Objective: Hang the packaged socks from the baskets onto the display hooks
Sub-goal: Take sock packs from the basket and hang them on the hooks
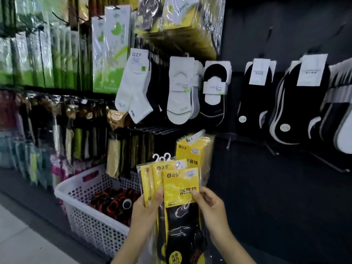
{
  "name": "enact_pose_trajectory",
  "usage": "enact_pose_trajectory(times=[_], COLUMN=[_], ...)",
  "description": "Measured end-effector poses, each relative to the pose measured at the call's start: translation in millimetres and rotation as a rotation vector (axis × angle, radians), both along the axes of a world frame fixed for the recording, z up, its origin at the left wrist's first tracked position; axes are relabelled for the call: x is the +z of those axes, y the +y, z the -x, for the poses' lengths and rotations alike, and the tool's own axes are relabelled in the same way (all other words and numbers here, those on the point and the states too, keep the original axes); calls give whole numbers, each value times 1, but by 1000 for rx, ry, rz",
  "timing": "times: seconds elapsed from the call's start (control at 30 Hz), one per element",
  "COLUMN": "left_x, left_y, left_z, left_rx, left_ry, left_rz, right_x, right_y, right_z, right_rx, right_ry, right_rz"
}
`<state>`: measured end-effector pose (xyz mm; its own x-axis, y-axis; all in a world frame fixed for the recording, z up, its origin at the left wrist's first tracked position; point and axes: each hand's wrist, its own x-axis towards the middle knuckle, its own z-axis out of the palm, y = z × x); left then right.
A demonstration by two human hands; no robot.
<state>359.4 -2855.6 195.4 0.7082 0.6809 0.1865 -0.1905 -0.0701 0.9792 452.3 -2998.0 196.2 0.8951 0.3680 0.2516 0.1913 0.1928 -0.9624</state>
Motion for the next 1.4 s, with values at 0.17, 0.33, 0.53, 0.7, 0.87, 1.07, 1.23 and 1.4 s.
enact_pose_trajectory(times=[0.17, 0.33, 0.53, 0.7, 0.87, 1.07, 1.23, 1.4], left_x=[21, 39, 45, 48, 47, 43, 45, 46], left_y=[35, 67, 90, 87, 75, 57, 20, -22], left_z=[1, 3, 7, 9, 4, -6, -22, -41], left_rx=[152, 270, 344, 322, 271, 196, 27, -60], left_ry=[-11, -71, -106, -123, -146, -113, -68, -69], left_rz=[-4, -41, -33, -17, -17, -24, -55, 6], right_x=[15, 44, 52, 43, 38, 34, 55, 54], right_y=[8, 19, 41, 51, 50, 24, 8, -16], right_z=[-27, -49, -64, -72, -73, -63, -32, -22], right_rx=[-59, -155, -239, -241, -210, -251, -2, 10], right_ry=[94, 0, -52, 27, 201, 190, -58, -114], right_rz=[-81, -27, 19, 64, 20, 76, 114, 24])
